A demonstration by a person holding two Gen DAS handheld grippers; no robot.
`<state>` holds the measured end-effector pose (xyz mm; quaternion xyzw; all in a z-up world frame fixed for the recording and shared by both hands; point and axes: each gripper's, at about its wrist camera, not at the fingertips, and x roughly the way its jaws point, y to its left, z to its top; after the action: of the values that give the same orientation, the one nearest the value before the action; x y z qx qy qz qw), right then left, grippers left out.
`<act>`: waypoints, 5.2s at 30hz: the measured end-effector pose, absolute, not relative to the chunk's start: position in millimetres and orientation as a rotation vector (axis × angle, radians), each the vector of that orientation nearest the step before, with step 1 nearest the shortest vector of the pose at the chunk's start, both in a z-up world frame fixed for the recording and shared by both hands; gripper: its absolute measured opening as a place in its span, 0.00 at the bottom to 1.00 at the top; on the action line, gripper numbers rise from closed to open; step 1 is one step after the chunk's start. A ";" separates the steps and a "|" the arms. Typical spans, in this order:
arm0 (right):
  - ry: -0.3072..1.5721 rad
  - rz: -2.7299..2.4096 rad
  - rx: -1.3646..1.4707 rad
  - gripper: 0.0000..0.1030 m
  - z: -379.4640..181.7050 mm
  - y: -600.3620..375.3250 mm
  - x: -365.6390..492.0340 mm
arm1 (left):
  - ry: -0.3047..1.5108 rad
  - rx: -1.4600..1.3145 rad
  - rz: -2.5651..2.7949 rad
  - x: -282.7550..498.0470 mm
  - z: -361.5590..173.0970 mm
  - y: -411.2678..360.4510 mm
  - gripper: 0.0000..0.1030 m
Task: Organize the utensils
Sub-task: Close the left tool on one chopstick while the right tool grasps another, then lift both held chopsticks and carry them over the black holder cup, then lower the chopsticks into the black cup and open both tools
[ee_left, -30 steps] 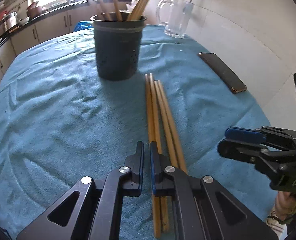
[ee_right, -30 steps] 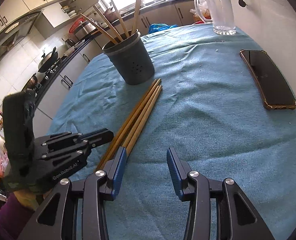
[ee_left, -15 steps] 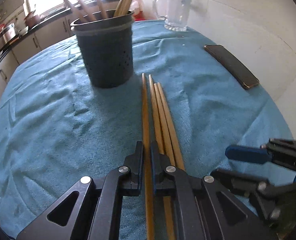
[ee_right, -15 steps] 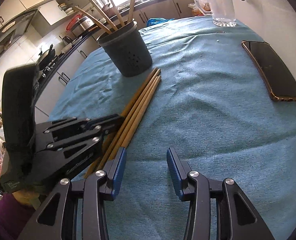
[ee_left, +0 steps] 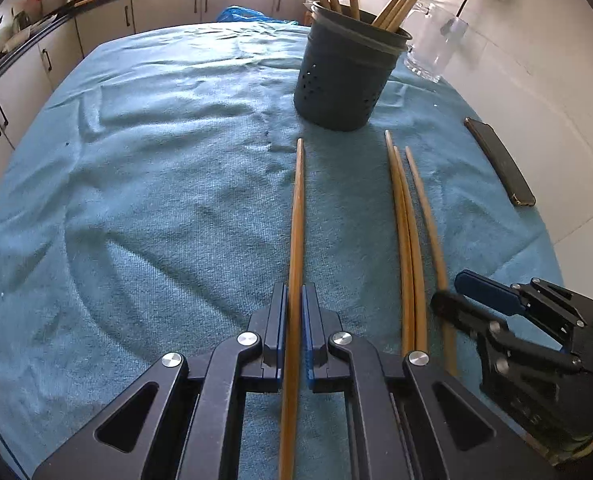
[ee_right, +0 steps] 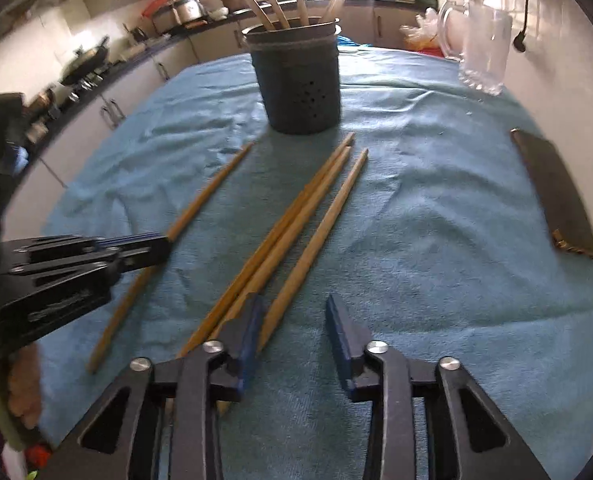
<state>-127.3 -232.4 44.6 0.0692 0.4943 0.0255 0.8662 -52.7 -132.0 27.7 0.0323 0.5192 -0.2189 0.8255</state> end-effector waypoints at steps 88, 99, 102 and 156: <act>0.541 -0.002 0.167 0.06 242.4 -279.6 -215.2 | 0.563 0.073 -0.465 -166.3 228.9 -105.5 0.05; 0.462 -0.004 0.200 0.06 288.2 -287.4 -151.0 | 0.524 0.040 -0.450 -94.7 281.5 -124.8 0.05; 0.449 -0.009 0.217 0.06 299.2 -290.7 -124.7 | 0.517 0.012 -0.447 -65.8 298.4 -133.2 0.05; 0.750 -0.022 0.238 0.56 207.9 -312.7 -111.3 | 0.743 0.013 -0.480 -65.4 181.5 -120.5 0.48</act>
<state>-111.3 -312.7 207.9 0.1159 0.3656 -0.0105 0.9235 -65.4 -120.5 181.5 0.0065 0.3596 -0.2322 0.9037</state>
